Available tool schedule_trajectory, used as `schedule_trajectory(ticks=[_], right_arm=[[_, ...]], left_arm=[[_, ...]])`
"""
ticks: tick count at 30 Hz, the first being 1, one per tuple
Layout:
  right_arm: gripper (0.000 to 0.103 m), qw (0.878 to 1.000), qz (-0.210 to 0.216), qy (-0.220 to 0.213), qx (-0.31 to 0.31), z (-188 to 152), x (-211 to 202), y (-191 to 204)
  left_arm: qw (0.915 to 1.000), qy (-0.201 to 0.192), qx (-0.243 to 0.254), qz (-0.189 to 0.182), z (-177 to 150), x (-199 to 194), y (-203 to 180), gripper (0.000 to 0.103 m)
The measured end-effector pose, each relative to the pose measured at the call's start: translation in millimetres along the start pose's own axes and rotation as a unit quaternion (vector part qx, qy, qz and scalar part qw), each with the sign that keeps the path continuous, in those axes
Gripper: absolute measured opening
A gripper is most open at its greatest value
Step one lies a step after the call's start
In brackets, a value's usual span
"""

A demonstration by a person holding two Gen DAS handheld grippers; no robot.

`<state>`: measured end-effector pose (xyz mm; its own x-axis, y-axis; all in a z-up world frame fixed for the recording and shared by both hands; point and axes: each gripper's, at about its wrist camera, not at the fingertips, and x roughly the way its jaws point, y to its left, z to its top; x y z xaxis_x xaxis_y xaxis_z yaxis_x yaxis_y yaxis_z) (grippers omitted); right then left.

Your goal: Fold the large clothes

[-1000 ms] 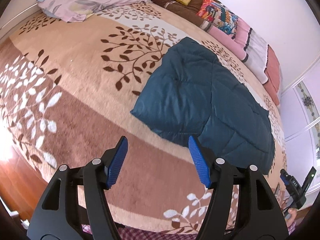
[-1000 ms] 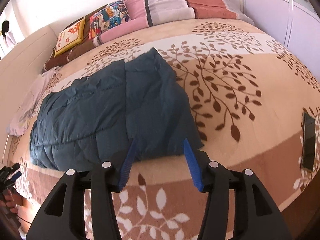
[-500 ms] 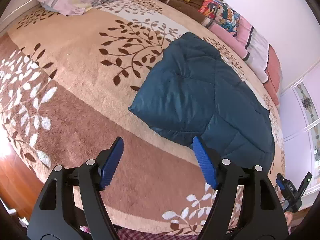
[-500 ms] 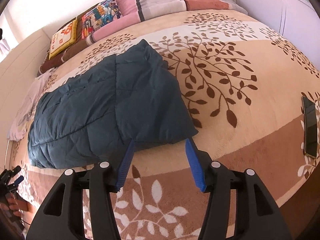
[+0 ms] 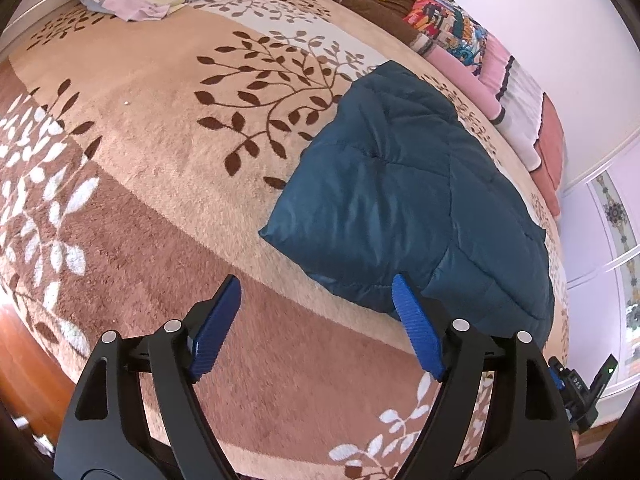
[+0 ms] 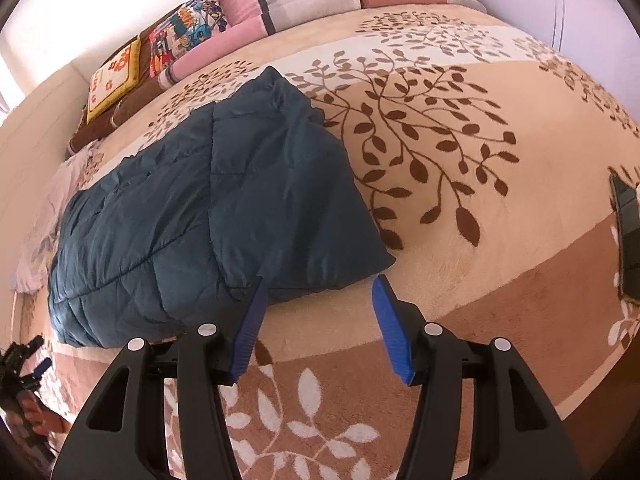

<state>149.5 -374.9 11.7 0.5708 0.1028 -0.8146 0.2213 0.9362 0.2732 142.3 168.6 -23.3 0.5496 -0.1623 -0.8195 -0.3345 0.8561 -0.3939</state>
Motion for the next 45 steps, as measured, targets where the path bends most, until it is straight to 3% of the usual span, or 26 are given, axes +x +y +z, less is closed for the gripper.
schedule_trajectory(ticks=[5, 9, 15, 18, 22, 23, 25, 28, 30, 34, 45], right_arm=[[0.059, 1.0, 0.016, 0.021, 0.017, -3, 12, -8], [0.06, 0.996, 0.051, 0.04, 0.055, -4, 21, -16], [0.064, 0.977, 0.122, 0.079, 0.154, 2, 47, -33], [0.064, 0.972, 0.131, 0.085, 0.176, 6, 57, -34], [0.065, 0.976, 0.115, 0.075, 0.169, 15, 68, -26], [0.065, 0.978, 0.107, 0.073, 0.165, 17, 70, -23], [0.062, 0.98, 0.097, 0.067, 0.159, 20, 73, -19], [0.034, 0.982, 0.103, 0.057, 0.15, 22, 73, -16], [0.024, 0.981, 0.108, 0.05, 0.155, 21, 69, -18], [0.017, 0.98, 0.119, 0.042, 0.152, 22, 58, -19], [0.016, 0.991, 0.095, 0.034, 0.086, -16, 16, -18]], left_arm=[[0.9999, 0.014, -0.002, -0.002, -1, 13, 5, 0.081], [0.9981, 0.023, -0.043, -0.039, 2, 22, 13, 0.082], [0.9902, 0.043, -0.109, -0.077, 12, 50, 19, 0.083], [0.9875, 0.05, -0.12, -0.089, 16, 63, 12, 0.083], [0.9873, 0.048, -0.115, -0.098, 22, 73, 0, 0.083], [0.9881, 0.046, -0.113, -0.094, 23, 73, -2, 0.08], [0.9902, 0.037, -0.104, -0.086, 25, 74, -7, 0.051], [0.9888, 0.029, -0.11, -0.097, 25, 67, -4, 0.025], [0.9894, 0.019, -0.101, -0.103, 24, 58, -2, 0.019], [0.9916, 0.002, -0.077, -0.105, 17, 35, -6, 0.013], [0.9899, 0.022, -0.069, -0.122, -30, -10, 21, 0.013]])
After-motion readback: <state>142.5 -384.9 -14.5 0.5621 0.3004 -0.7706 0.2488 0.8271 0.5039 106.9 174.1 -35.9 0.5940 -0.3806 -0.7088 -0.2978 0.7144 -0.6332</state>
